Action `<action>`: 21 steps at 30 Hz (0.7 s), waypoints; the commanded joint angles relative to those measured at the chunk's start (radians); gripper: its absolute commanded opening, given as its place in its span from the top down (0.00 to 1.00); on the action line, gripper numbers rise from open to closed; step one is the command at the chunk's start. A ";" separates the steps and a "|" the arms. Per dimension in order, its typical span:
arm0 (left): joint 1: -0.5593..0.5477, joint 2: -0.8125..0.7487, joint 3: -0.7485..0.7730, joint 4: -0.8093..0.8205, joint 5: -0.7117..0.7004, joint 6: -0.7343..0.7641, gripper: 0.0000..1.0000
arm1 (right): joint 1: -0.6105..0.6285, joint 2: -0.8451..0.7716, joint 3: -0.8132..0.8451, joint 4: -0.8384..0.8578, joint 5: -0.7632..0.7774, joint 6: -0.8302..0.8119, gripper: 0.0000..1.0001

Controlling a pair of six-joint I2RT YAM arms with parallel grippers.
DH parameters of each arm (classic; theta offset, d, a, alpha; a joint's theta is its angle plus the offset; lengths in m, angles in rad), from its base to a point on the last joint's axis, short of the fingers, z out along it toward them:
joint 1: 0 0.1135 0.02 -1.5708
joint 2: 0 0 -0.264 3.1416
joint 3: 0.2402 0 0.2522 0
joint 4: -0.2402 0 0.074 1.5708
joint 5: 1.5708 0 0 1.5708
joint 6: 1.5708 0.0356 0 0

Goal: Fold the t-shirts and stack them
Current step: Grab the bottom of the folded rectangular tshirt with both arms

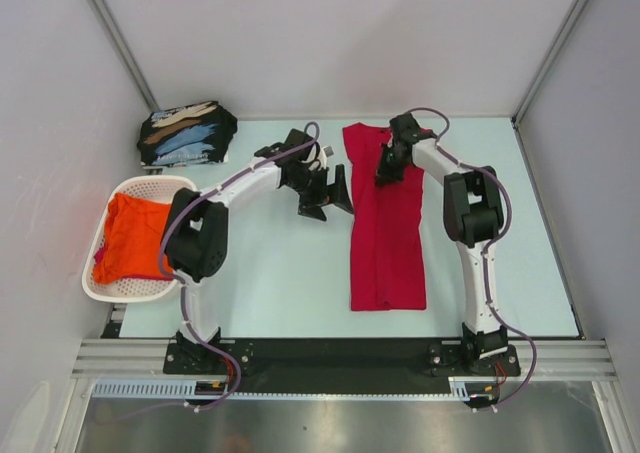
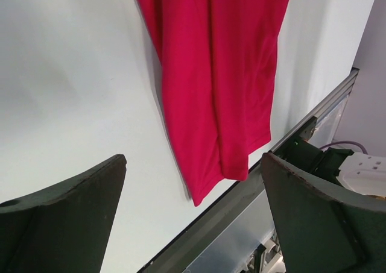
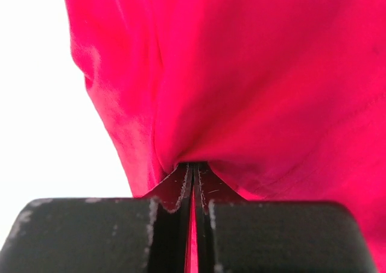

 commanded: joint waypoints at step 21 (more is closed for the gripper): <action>-0.041 -0.211 -0.604 0.414 0.155 -0.166 0.00 | -0.375 -1.287 -1.195 -0.240 -0.258 0.085 0.20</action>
